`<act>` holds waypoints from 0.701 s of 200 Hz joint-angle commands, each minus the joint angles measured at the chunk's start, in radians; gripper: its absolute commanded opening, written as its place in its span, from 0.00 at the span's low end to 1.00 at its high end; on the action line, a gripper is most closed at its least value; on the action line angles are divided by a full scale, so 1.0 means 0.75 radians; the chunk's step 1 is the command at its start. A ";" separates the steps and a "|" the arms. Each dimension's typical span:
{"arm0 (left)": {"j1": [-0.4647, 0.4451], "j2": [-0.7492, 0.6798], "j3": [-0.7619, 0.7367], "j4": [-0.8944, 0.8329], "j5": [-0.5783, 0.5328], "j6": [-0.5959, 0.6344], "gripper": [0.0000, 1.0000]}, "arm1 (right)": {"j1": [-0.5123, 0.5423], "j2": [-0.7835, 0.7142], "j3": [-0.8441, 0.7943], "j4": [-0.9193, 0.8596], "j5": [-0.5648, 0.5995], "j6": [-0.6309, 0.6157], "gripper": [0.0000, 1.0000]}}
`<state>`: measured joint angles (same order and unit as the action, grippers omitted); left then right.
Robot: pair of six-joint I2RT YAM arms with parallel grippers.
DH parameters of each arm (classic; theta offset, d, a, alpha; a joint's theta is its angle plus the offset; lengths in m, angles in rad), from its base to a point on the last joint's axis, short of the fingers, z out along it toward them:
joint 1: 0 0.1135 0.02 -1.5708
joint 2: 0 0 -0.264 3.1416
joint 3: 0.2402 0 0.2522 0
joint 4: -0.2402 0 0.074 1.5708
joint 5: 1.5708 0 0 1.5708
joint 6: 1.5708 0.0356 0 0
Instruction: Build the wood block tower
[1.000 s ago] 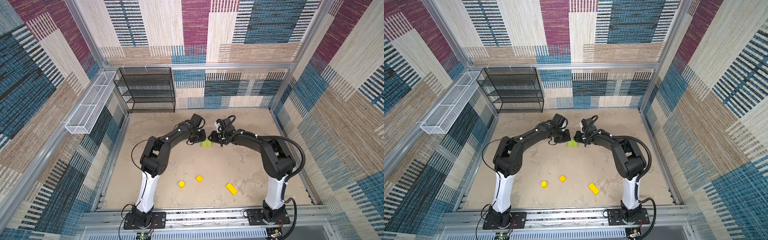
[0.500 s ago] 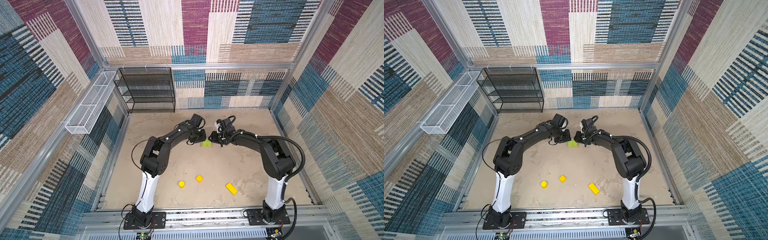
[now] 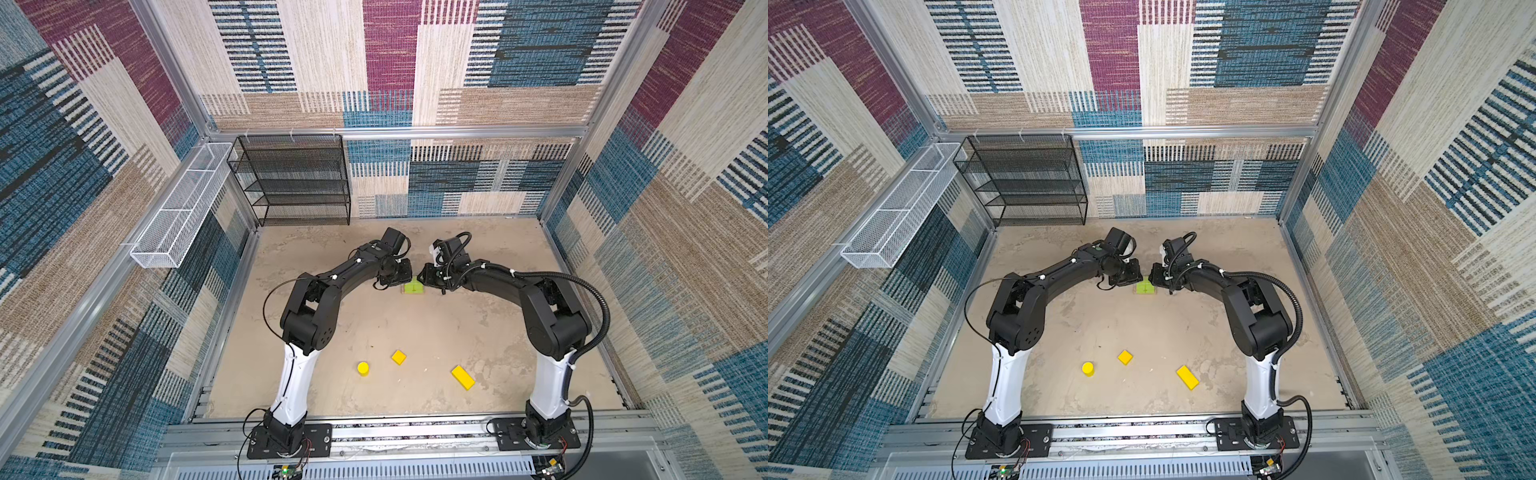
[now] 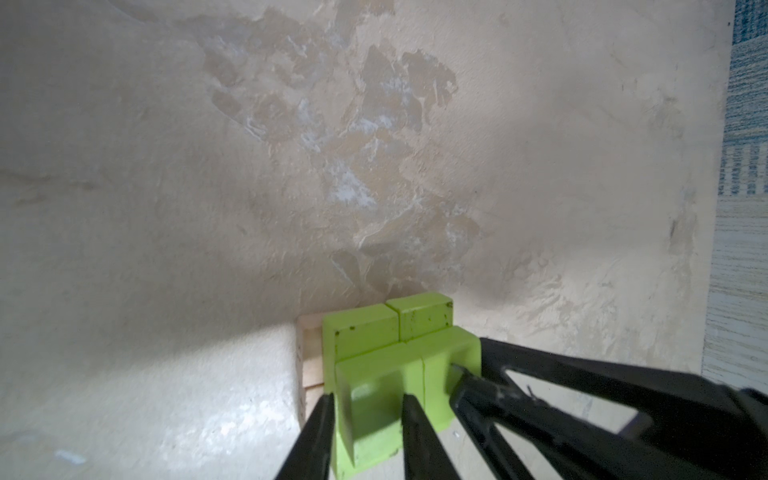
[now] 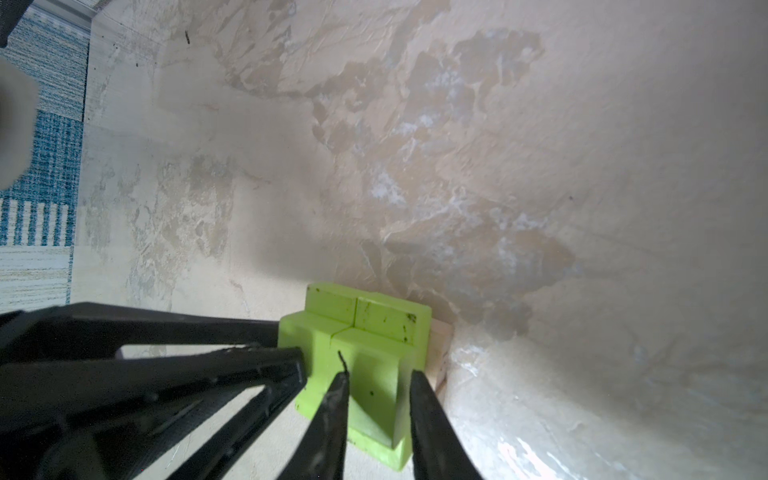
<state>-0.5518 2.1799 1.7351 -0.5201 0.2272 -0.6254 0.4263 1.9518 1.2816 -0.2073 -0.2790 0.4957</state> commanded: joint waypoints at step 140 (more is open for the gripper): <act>0.003 -0.020 -0.006 0.003 -0.010 -0.008 0.32 | 0.002 -0.008 0.002 0.019 -0.003 0.014 0.23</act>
<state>-0.5507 2.1723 1.7317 -0.5201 0.2169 -0.6254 0.4263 1.9518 1.2816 -0.2077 -0.2790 0.4957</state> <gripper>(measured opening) 0.325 0.226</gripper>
